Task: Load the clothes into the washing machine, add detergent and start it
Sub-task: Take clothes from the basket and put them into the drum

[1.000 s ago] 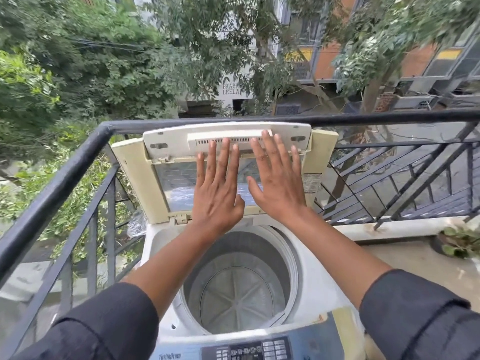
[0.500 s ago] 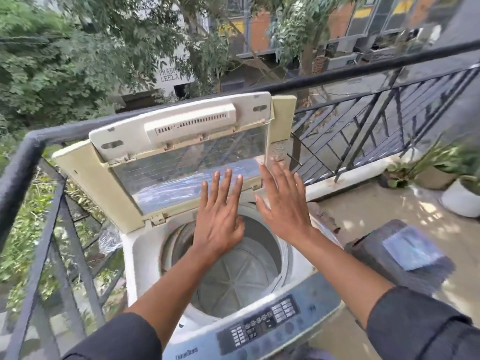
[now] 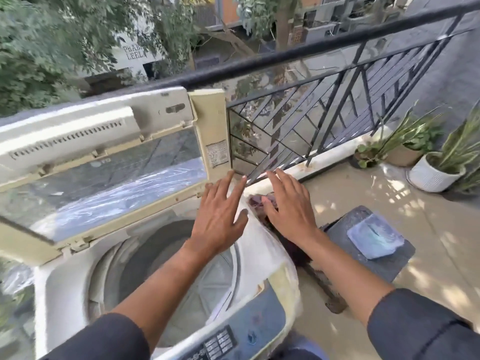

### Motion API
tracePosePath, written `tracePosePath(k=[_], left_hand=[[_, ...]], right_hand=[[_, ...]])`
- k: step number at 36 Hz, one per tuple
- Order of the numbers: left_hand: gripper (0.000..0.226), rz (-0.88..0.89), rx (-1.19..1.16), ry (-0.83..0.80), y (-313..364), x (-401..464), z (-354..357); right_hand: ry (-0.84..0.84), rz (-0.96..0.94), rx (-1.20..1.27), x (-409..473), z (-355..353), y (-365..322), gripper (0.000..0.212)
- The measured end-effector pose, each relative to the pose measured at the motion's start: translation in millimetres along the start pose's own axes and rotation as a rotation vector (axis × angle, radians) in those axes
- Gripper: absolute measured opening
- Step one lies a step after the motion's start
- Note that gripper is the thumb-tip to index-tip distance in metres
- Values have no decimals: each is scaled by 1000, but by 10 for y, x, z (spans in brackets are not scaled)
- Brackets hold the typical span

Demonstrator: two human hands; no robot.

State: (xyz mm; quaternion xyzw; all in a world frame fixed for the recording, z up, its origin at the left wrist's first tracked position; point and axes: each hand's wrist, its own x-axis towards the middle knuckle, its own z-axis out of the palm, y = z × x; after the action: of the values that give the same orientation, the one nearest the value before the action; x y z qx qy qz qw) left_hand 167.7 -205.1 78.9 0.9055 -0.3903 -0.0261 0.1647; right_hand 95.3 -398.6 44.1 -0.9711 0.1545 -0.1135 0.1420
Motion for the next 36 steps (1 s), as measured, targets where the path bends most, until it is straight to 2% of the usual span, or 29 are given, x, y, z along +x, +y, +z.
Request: tracePosePath(k=[6, 12, 19, 26, 29, 32, 36], left_hand=[[76, -21, 13, -151, 318, 645, 360], [71, -150, 12, -295, 504, 1178, 843], [65, -331, -75, -564, 615, 1742, 1573], [74, -622, -207, -686, 458, 2123, 2381], [67, -769, -279, -696, 341, 2224, 2719], [79, -870, -334, -689, 183, 2284, 3049], [88, -935, -376, -688, -37, 2301, 3475]], right_hand=[[-148, 58, 52, 263, 209, 879, 61], [-309, 76, 72, 438, 771, 1640, 62], [-527, 93, 64, 388, 1611, 2302, 58], [-694, 103, 80, 362, 2474, 2653, 54], [-759, 87, 84, 500, 2837, 2683, 52], [-785, 88, 137, 686, 3195, 2663, 55], [-786, 123, 223, 985, 3684, 2622, 45]])
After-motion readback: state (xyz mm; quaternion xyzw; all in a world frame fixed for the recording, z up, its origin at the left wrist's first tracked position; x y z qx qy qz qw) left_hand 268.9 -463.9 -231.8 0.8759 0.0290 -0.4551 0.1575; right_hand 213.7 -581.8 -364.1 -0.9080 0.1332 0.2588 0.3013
